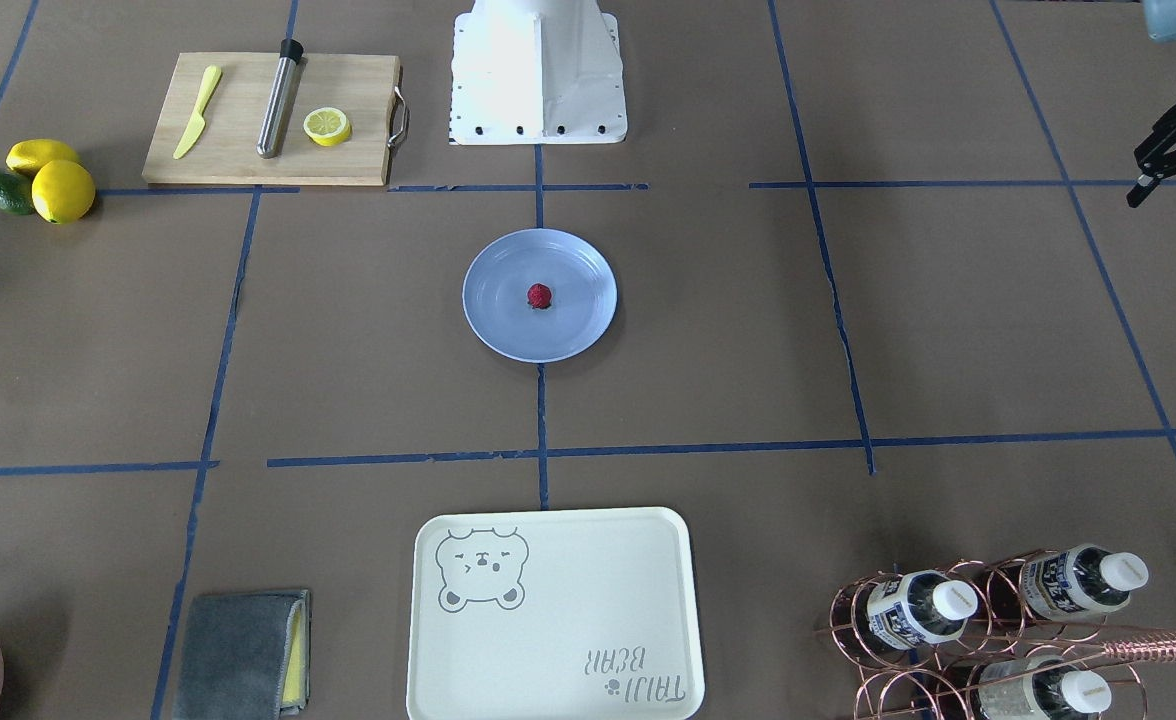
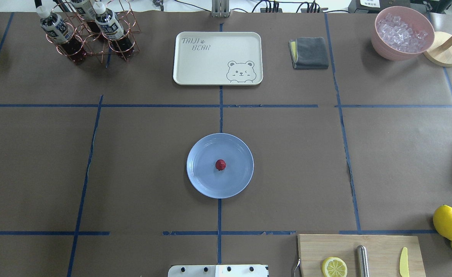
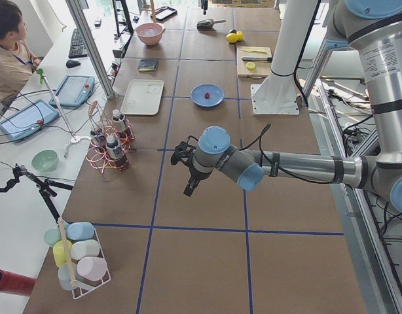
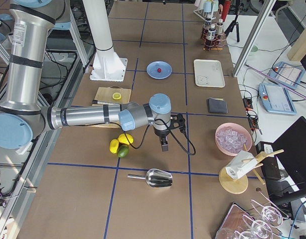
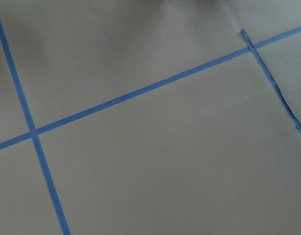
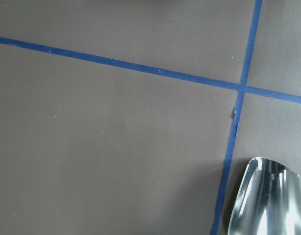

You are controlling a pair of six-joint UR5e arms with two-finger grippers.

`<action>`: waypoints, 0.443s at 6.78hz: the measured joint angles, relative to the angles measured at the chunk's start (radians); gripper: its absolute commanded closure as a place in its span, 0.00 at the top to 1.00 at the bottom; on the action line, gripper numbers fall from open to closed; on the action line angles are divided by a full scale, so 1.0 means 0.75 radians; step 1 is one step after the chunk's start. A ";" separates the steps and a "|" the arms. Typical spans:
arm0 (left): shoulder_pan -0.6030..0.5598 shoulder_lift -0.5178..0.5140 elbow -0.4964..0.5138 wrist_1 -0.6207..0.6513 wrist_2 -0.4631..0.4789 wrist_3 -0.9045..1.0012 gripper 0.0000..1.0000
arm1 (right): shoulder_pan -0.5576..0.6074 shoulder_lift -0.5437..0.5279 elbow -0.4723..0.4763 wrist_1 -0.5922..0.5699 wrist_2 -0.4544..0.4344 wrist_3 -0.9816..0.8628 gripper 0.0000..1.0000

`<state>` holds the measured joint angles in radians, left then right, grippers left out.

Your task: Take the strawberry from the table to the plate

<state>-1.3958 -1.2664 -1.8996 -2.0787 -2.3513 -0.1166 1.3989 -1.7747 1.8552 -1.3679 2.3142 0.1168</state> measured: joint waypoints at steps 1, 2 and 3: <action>-0.055 -0.020 -0.002 0.135 -0.015 0.058 1.00 | 0.064 0.018 -0.009 -0.088 0.008 -0.133 1.00; -0.077 -0.046 -0.005 0.257 -0.019 0.081 1.00 | 0.112 0.052 -0.003 -0.201 0.011 -0.250 1.00; -0.085 -0.054 -0.004 0.342 -0.018 0.088 1.00 | 0.145 0.085 0.014 -0.312 0.012 -0.329 1.00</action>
<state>-1.4599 -1.3065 -1.9027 -1.8220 -2.3651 -0.0503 1.5075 -1.7106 1.8660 -1.6022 2.3234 -0.1301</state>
